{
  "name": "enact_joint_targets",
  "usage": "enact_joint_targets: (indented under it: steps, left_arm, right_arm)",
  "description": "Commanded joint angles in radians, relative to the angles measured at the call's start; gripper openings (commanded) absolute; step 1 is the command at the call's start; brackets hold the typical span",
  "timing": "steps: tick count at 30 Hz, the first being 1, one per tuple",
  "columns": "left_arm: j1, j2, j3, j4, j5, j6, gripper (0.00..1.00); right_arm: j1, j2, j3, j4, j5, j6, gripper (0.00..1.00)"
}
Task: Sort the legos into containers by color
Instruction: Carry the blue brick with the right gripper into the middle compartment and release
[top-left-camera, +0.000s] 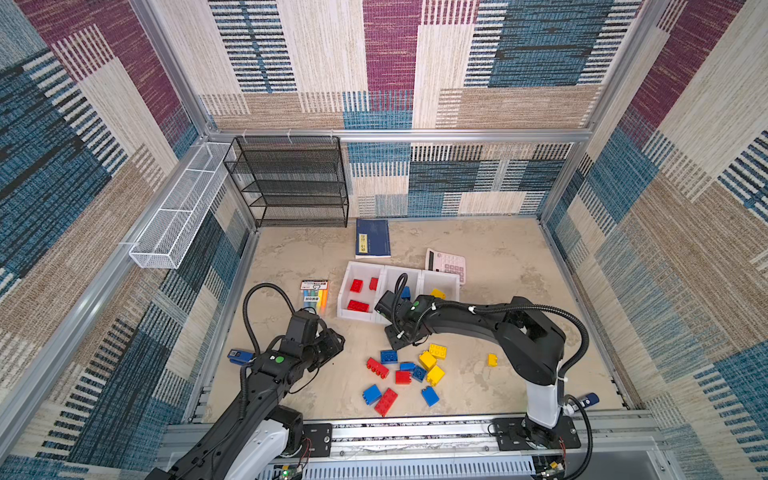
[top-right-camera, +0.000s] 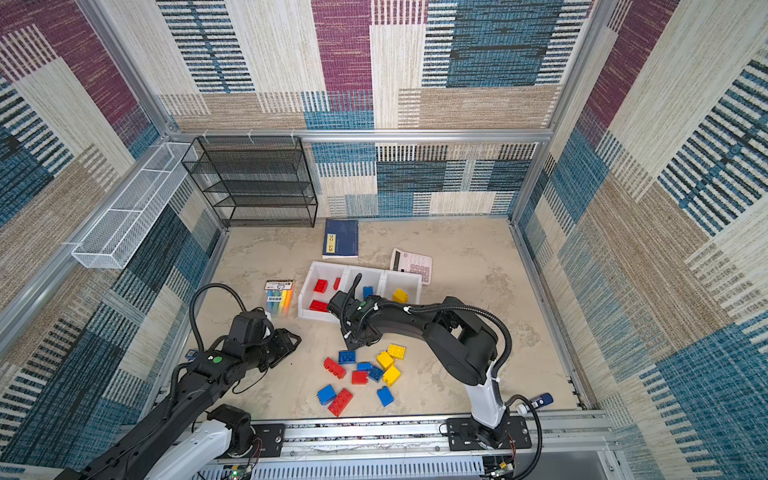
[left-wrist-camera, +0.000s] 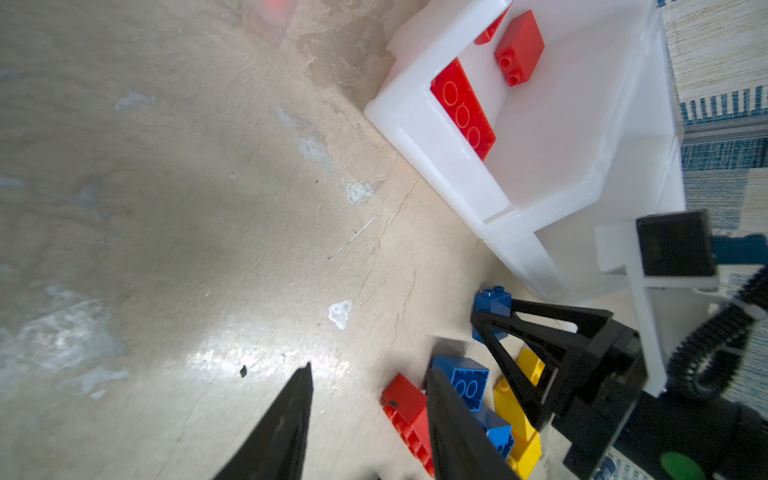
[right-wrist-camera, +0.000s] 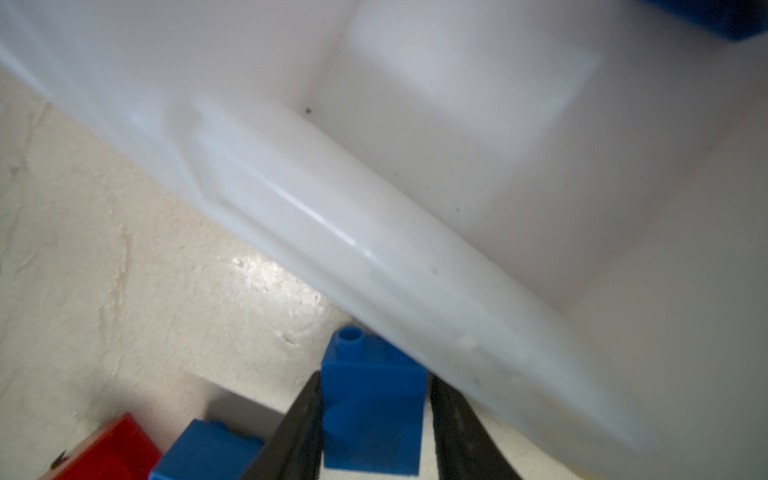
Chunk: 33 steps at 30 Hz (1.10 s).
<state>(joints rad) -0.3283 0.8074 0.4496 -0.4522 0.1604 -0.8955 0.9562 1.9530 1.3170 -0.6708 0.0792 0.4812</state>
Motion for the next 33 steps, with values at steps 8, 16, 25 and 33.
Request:
enact_joint_targets:
  steps: [8, 16, 25, 33]
  left_arm:
    - [0.000, -0.022, 0.002, -0.011, -0.015, -0.025, 0.48]
    - [0.000, -0.019, 0.008, -0.013, -0.007, -0.027, 0.48]
    - [0.000, -0.015, 0.006, -0.011, 0.006, -0.027, 0.48]
    - [0.000, -0.032, 0.001, -0.009, 0.014, -0.036, 0.49]
  right_arm:
    - [0.016, -0.020, -0.011, 0.015, -0.004, 0.004, 0.38]
    - [0.018, -0.066, 0.061, -0.054, 0.039, -0.034, 0.36]
    - [-0.070, -0.011, 0.312, -0.148, 0.138, -0.169, 0.36]
    - [-0.134, 0.045, 0.375, -0.126, 0.108, -0.184, 0.36]
